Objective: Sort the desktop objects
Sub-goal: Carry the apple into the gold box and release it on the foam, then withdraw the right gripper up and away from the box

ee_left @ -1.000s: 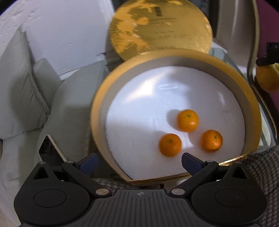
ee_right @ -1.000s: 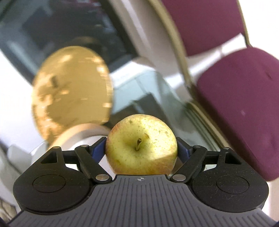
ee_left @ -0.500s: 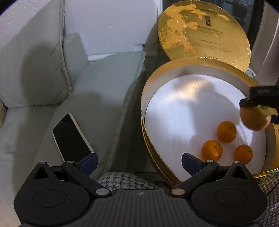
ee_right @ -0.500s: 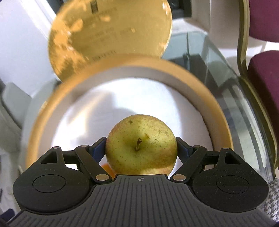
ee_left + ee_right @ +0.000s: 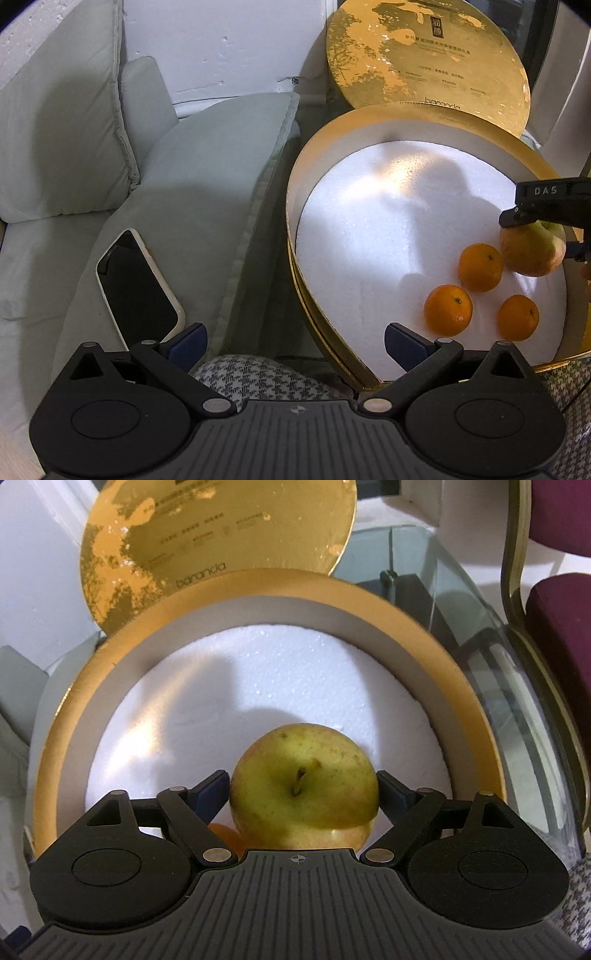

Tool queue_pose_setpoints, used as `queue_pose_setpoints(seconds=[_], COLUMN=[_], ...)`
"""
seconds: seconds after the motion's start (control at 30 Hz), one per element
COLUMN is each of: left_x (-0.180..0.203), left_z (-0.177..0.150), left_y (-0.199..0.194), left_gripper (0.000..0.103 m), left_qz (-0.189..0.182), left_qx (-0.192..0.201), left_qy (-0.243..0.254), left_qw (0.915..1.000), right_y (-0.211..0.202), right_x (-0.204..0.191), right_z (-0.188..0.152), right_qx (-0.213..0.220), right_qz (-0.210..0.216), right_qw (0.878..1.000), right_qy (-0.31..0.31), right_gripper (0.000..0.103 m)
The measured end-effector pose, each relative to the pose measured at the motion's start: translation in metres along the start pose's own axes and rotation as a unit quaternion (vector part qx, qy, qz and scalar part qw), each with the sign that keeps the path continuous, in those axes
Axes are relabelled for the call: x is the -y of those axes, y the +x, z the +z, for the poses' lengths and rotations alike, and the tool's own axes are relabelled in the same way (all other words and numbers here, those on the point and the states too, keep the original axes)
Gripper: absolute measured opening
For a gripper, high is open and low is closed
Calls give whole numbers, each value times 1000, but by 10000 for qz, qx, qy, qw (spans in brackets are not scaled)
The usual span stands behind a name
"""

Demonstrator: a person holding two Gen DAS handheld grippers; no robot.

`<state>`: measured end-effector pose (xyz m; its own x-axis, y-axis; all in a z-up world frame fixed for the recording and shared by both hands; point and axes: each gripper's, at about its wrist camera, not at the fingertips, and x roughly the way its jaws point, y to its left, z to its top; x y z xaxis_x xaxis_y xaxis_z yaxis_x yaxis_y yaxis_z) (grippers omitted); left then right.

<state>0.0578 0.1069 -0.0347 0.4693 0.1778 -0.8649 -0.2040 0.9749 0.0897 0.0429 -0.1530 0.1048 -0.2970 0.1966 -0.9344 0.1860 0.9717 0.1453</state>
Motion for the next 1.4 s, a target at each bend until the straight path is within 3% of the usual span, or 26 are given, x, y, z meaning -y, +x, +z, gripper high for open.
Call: queue_pose_setpoints(seconds=[0.3,0.53,0.97,1.4], left_x=[6,15,34,53], left_z=[-8,-17,-38,-49], left_y=[-15,-32,-53,-71], left_gripper=[102,102,102,102], left_qz=[33,7,56,82], left_qx=[60,136,168,297], left_qy=[90,186,555,867], left_qw=[9999,9997,9983,9958], right_y=[-40,-93,-135,-145], right_x=[17,31,40,48], right_z=[-5,-20,-102,-126], right_qx=[275,577,258,162], right_qz=[327,875,1259,1472], right_qw=[9991,9945,9912,9886], right_qy=[50,20,-304,-266], right_gripper=[91,91,91,91])
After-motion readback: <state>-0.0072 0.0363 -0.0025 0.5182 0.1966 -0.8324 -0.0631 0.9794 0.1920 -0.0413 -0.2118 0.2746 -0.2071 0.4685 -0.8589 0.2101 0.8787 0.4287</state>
